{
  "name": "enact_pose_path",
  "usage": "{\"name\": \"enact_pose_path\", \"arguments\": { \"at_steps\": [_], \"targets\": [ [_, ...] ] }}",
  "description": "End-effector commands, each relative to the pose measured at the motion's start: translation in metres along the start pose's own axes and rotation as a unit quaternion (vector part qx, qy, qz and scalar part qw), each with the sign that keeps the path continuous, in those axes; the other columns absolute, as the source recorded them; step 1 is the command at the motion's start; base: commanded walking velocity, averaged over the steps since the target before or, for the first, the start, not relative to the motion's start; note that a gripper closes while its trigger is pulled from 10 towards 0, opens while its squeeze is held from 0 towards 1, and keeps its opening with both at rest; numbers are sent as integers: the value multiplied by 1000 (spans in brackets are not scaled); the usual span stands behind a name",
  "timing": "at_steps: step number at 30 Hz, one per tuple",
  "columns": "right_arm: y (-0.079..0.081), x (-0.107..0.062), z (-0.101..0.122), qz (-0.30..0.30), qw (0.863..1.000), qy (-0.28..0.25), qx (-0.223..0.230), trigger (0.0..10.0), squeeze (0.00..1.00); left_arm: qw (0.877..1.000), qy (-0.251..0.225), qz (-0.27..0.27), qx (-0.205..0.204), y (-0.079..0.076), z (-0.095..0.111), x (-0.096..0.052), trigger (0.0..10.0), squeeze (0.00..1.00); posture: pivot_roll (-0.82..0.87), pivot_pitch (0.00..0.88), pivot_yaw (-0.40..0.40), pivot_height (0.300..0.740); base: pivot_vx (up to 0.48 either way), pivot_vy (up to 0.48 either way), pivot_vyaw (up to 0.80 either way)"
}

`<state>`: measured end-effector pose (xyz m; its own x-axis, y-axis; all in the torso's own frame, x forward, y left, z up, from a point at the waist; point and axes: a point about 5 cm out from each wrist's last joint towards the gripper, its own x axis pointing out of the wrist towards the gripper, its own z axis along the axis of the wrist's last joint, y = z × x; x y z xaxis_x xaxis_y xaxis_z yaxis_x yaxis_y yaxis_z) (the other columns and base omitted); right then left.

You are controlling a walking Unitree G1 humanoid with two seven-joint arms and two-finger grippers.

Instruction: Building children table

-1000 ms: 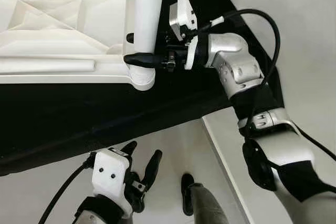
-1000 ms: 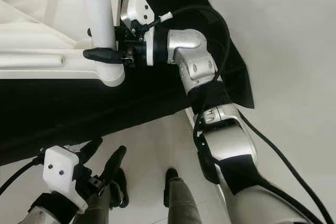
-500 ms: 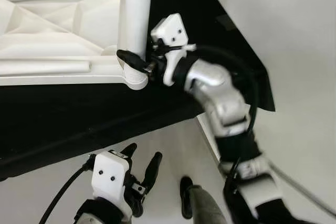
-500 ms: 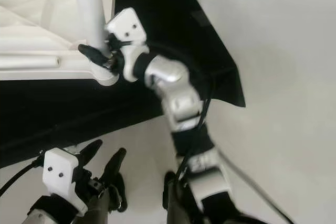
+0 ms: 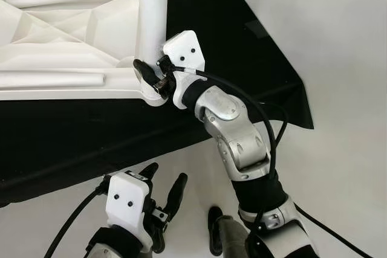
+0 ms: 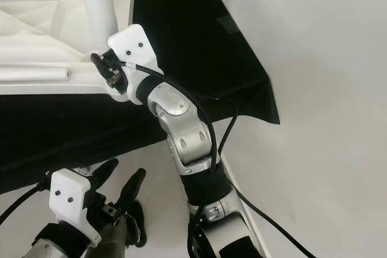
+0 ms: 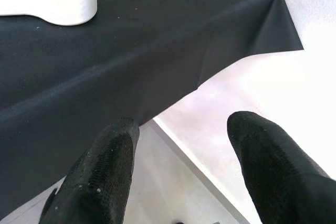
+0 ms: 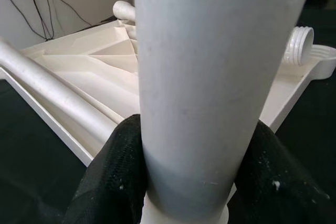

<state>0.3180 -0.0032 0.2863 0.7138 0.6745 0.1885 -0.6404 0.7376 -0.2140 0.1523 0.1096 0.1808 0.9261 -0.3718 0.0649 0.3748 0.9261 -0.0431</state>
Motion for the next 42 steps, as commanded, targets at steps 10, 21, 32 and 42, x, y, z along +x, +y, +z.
{"name": "enact_pose_path", "arguments": {
  "at_steps": [10, 21, 32, 42],
  "targets": [
    [-20, 1, 7, 265, 962, -59, 0, 10000, 0, 1000, 12, 3, 1, 1, -7, 3, 10000, 0, 12, 413, -63, 740, 0, 0, 0],
    [-43, 8, 30, 370, 926, -76, -20, 1333, 0, 1000, 9, 6, 4, 2, -7, 4, 10000, 0, 25, 402, -67, 740, 0, 0, 0],
    [-53, 12, 37, 424, 902, -81, -37, 0, 0, 1000, 9, 5, 5, 2, -8, 5, 10000, 0, 22, 398, -65, 740, 0, 0, 0],
    [-82, -3, -34, -45, 992, 119, -8, 0, 0, 1000, 8, 4, 0, -1, -10, 2, 10000, 0, -21, 404, -100, 740, 0, 0, 0]
  ]
}}
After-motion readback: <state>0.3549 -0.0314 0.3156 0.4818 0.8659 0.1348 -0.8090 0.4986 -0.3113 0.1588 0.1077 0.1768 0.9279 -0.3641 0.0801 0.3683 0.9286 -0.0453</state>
